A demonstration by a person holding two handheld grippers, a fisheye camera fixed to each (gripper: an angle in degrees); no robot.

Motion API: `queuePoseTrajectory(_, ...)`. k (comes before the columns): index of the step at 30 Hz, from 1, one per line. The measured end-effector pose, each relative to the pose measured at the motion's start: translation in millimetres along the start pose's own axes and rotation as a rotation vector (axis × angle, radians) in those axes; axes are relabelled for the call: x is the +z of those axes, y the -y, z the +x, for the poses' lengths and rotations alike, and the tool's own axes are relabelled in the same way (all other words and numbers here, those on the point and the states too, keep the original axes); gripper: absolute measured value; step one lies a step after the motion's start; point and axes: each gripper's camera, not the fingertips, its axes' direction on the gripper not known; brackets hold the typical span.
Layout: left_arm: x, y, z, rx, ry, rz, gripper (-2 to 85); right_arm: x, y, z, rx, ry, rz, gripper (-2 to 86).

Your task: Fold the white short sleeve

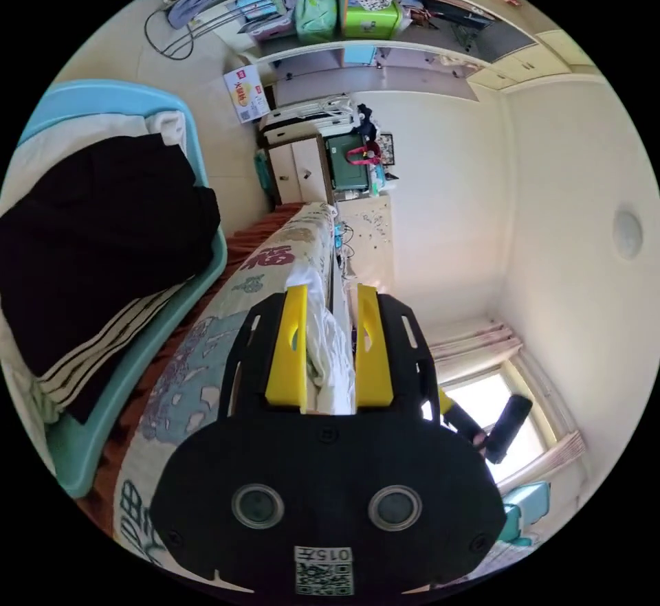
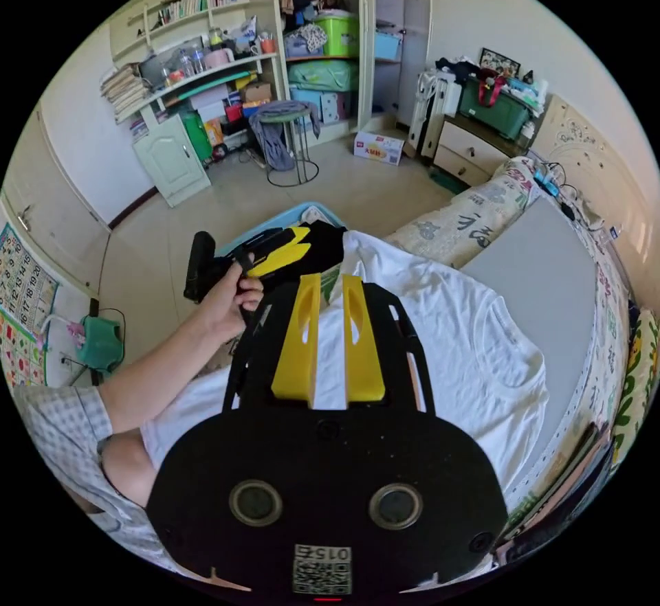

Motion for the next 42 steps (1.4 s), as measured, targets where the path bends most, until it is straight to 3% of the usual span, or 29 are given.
queuePoseTrajectory(3,1.1,11.4,-25.3,-0.078,-0.1,-0.016,11.2,55.9,83.1,-2.0,0.01,-0.038,-0.066,8.1)
queuePoseTrajectory(5,-11.2,19.9,-24.5,-0.054,-0.037,0.017,11.4,104.0,132.4,-5.6,0.009,-0.118,-0.159,9.8)
queuePoseTrajectory(14,-22.9,23.4,-28.1,-0.08,-0.022,0.058,11.4,197.4,203.5,0.2,0.002,-0.326,-0.38,9.4)
queuePoseTrajectory(21,-11.8,24.9,-12.1,0.001,0.013,-0.01,11.3,124.6,170.8,67.1,0.112,-0.261,-0.233,0.2)
queuePoseTrajectory(27,9.0,22.7,13.5,0.132,0.042,-0.141,11.2,-3.7,89.4,132.7,0.187,-0.13,0.014,-0.2)
queuePoseTrajectory(32,48.8,1.1,70.8,0.436,0.096,-0.345,11.5,-109.1,-56.2,194.1,0.287,-0.027,0.206,0.0)
queuePoseTrajectory(38,91.4,-38.4,110.1,0.654,0.127,-0.551,13.4,-110.7,-248.9,257.8,0.463,0.004,0.252,1.4)
queuePoseTrajectory(42,114.7,-65.6,128.6,0.766,0.093,-0.69,13.9,-91.3,-313.1,283.3,0.547,-0.011,0.269,4.9)
